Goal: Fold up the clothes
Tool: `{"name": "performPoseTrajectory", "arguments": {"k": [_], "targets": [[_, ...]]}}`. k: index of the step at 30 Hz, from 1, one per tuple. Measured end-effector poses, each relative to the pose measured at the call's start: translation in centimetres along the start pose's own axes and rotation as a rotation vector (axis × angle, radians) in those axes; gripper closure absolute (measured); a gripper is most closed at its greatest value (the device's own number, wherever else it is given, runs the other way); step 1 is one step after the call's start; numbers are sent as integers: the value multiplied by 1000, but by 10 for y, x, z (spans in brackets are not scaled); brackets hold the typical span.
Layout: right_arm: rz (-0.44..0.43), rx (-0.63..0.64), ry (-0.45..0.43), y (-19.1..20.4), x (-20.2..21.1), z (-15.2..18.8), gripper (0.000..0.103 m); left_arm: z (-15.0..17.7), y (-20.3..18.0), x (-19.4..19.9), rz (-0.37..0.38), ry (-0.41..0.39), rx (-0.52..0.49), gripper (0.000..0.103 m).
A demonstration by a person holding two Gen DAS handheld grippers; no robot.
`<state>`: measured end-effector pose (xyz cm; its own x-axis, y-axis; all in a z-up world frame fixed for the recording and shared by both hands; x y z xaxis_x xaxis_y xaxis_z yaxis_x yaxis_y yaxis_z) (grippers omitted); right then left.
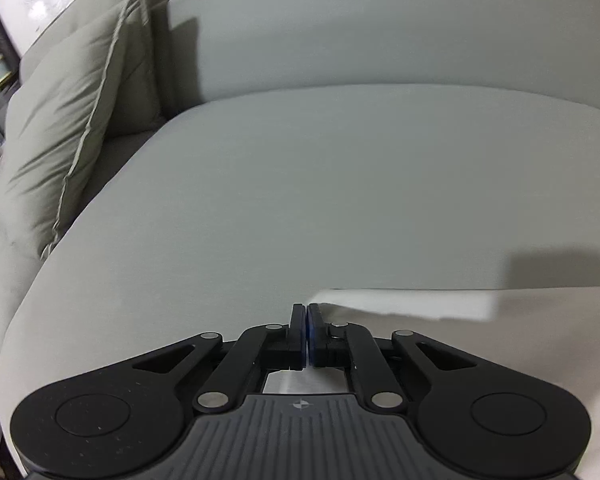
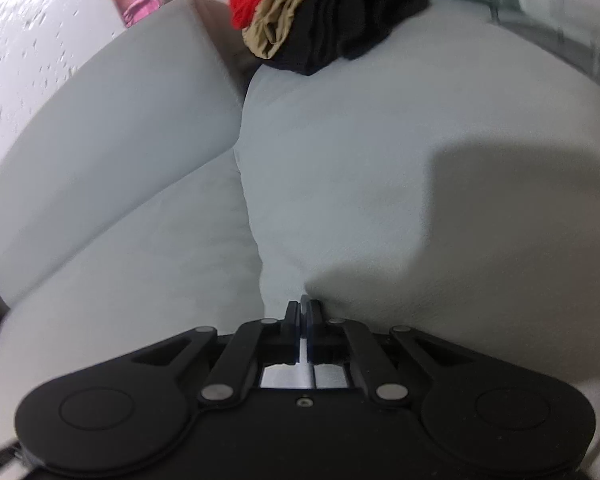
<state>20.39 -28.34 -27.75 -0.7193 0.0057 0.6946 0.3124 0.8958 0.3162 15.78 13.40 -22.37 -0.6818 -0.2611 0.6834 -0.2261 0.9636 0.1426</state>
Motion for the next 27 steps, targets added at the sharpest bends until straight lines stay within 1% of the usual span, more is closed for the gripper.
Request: {"name": "performPoseTrajectory", "arguments": {"k": [1, 3, 4, 5, 6, 7, 8, 10, 11, 12, 14, 15, 16, 17, 18, 19, 20, 21, 23, 24, 25, 26, 27], "targets": [[17, 22, -3, 1, 0, 1, 103, -1, 4, 0, -8, -6, 5, 96], [56, 48, -57, 1, 9, -5, 103, -4, 11, 1, -24, -17, 14, 95], [64, 52, -87, 1, 16, -7, 101, -5, 14, 2, -32, -22, 19, 95], [73, 57, -116, 0, 23, -10, 94, -7, 18, 3, -40, -28, 23, 94], [59, 45, -135, 0, 31, -11, 88, -8, 15, 5, -18, -35, 24, 94], [41, 30, -152, 0, 39, -11, 79, -9, 6, 8, 31, -44, 20, 94], [10, 10, -155, 1, 32, -17, 78, -10, -3, 12, 79, -53, 16, 94], [-95, -34, -107, 12, 22, -15, 78, -12, -21, 21, 177, -71, 8, 94], [-150, -56, -80, 18, 18, -13, 82, -12, -30, 25, 226, -80, 4, 92], [-204, -77, -54, 24, 14, -12, 85, -12, -40, 27, 259, -79, -5, 91], [-290, -94, 28, 39, 3, -1, 87, -7, -60, 18, 273, -46, -40, 87], [-299, -87, 62, 44, -3, 4, 87, -4, -63, 11, 241, -30, -65, 86], [-302, -76, 96, 50, -8, 10, 87, -2, -62, 3, 178, -17, -93, 85], [-268, -63, 129, 49, -17, 16, 87, 1, -61, -5, 114, -3, -122, 84], [-195, -50, 155, 42, -26, 21, 93, 4, -60, -13, 50, 10, -151, 84], [-112, -39, 161, 30, -34, 23, 103, 4, -53, -16, -5, 15, -156, 84], [-53, -38, 138, 19, -35, 20, 103, 1, -42, -16, -53, 12, -141, 84], [-31, -48, 113, 12, -32, 14, 103, -2, -30, -16, -101, 9, -125, 84], [20, -54, 31, -1, -19, -2, 103, -7, -8, -15, -197, 2, -94, 89], [51, -48, -17, -7, -10, -8, 103, -9, -2, -13, -199, -6, -77, 89], [57, -53, -51, -11, 0, -14, 103, -11, 0, -8, -160, -20, -59, 89], [43, -73, -67, -13, 8, -16, 103, -12, 1, -3, -121, -34, -42, 89], [17, -89, -71, -12, 16, -17, 97, -13, -4, 3, -45, -44, -28, 89]]}}
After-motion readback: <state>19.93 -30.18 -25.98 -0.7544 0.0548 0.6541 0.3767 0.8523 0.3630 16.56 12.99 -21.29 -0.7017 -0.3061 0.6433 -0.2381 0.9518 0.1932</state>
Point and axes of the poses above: each gripper's, at about its wrist camera, not at the fingertips, and x roughly against the way its jaws point, y to its left, z to its underside, the point moved 9 cm from there along -x, roughly the way its jaws point, and after that the axes turned 5 degrees about -y, right-handed, at the moved point
